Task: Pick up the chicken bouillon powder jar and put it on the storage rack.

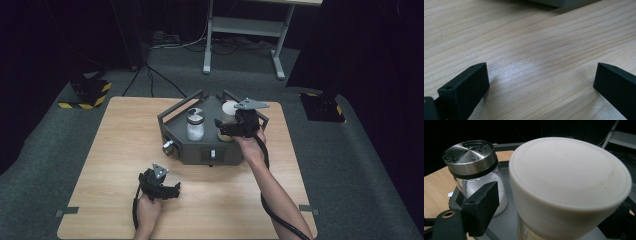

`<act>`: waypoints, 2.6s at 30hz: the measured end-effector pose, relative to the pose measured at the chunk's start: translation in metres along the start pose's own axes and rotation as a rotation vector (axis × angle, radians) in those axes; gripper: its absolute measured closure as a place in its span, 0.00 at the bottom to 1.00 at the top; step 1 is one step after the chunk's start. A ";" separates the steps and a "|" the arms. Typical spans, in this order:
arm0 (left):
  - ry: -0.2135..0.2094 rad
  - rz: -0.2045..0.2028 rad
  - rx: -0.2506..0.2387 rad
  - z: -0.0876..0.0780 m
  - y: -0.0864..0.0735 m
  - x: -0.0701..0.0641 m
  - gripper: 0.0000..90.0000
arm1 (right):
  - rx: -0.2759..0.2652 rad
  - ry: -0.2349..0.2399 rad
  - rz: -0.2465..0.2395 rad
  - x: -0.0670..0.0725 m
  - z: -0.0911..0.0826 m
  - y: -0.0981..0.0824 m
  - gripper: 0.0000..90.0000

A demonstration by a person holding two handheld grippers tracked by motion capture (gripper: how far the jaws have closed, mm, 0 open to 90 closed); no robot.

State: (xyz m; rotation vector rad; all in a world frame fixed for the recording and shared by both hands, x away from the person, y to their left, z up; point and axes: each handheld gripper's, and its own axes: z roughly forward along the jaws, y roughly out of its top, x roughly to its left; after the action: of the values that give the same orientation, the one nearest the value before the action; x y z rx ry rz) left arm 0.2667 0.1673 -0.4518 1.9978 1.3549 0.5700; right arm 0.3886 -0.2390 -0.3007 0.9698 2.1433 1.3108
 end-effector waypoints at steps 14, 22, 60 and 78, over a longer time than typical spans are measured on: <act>0.004 -0.005 -0.002 0.000 0.000 -0.001 0.00 | -0.029 0.022 -0.018 -0.005 -0.011 -0.014 0.14; 0.009 -0.011 -0.002 0.001 0.001 -0.002 0.00 | -0.038 0.024 -0.024 -0.008 -0.022 -0.023 0.14; 0.036 -0.031 -0.004 0.001 0.000 -0.005 0.00 | -0.063 -0.024 -0.010 -0.018 -0.071 -0.079 0.15; 0.036 -0.034 -0.001 0.000 0.000 -0.004 0.00 | -0.046 -0.045 0.035 -0.022 -0.085 -0.114 0.15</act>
State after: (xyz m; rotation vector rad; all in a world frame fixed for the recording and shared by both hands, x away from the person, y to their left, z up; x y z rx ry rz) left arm 0.2659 0.1638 -0.4518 1.9684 1.4077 0.5938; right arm 0.3073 -0.3398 -0.3643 1.0124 2.0628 1.3358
